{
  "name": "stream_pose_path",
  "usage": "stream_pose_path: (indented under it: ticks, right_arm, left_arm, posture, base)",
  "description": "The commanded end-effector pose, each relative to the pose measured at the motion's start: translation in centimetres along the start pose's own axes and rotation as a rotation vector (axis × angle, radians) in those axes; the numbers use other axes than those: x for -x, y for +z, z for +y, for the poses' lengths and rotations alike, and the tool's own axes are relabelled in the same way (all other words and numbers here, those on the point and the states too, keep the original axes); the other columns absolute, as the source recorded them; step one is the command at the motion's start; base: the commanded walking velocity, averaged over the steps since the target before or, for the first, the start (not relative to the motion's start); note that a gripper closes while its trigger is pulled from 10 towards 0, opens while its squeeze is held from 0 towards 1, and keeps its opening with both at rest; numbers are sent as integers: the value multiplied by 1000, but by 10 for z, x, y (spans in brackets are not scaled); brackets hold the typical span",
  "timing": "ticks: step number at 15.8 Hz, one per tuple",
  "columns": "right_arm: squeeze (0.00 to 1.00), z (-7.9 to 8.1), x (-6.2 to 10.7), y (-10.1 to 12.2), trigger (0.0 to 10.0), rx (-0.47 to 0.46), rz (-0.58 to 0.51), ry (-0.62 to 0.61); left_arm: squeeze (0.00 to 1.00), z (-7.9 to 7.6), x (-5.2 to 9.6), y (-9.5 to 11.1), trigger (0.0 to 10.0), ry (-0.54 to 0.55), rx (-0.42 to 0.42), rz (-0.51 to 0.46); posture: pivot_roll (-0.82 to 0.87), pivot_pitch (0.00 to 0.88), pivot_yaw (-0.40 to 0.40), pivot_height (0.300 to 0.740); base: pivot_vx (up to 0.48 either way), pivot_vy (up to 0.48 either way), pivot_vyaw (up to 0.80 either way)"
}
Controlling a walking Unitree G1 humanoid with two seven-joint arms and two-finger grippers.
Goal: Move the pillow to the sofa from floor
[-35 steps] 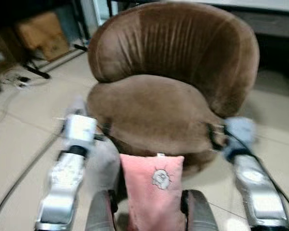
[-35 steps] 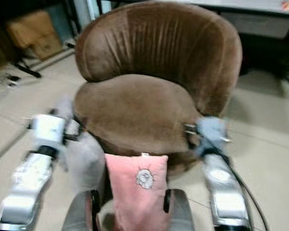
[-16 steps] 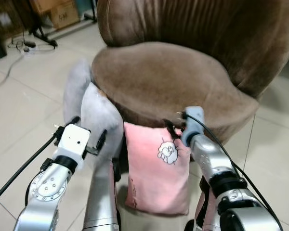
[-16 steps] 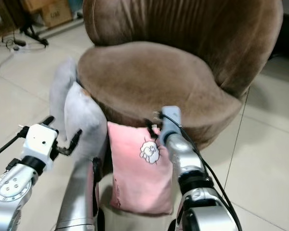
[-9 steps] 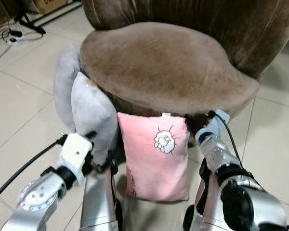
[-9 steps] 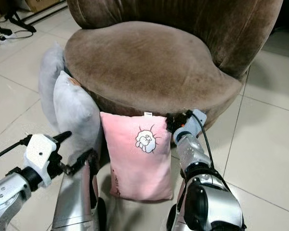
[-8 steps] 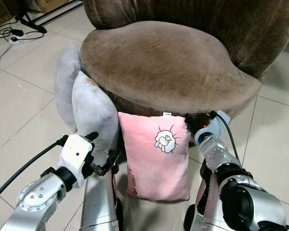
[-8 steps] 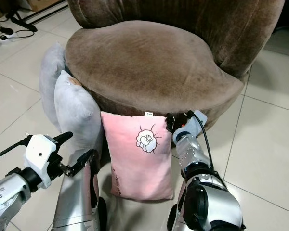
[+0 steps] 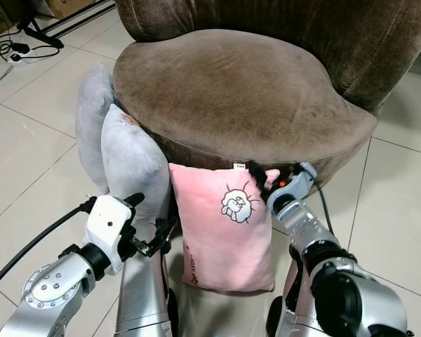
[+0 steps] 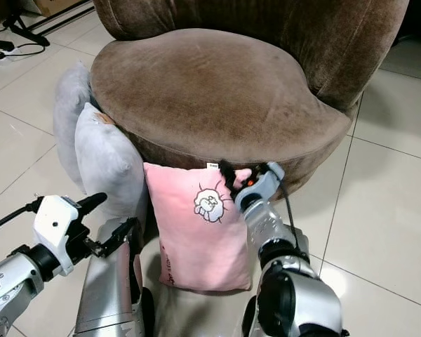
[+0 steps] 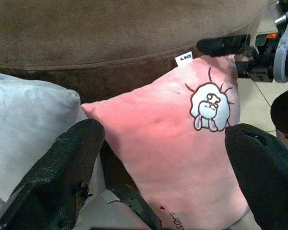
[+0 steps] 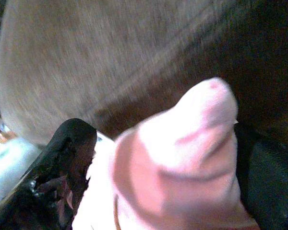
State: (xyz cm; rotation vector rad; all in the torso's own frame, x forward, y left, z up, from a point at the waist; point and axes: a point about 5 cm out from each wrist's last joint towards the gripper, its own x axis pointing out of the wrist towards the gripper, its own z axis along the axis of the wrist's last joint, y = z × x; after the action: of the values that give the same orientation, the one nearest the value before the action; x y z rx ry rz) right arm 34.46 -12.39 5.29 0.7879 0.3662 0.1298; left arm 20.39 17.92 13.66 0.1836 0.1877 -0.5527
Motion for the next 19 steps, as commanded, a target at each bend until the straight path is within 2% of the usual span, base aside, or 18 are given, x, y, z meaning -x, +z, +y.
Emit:
stream_pose_path:
  ticks: [1,2,13,19]
  right_arm:
    - [0,-1,1,-7,1961,35,18,-26]
    - [0,-3,1,-10,0,37,16,-68]
    - [0,2,3,-26,0,8,35,-38]
    - [0,3,2,-24,0,-3,22,-15]
  left_arm:
    - [0,1,2,0,10000,1,-9,12]
    - [0,1,1,-1,10000,-4,-16,16]
    - [0,-6,-1,-4,10000,-69,22,29]
    - [0,-7,4,-12,10000,-66,92,68]
  posture:
    - [40,162,56,407]
    - [40,158,57,407]
    - [38,124,64,407]
    - [36,83,63,407]
  base:
    - [0,0,0]
    - [0,0,0]
    - [0,0,0]
    - [0,0,0]
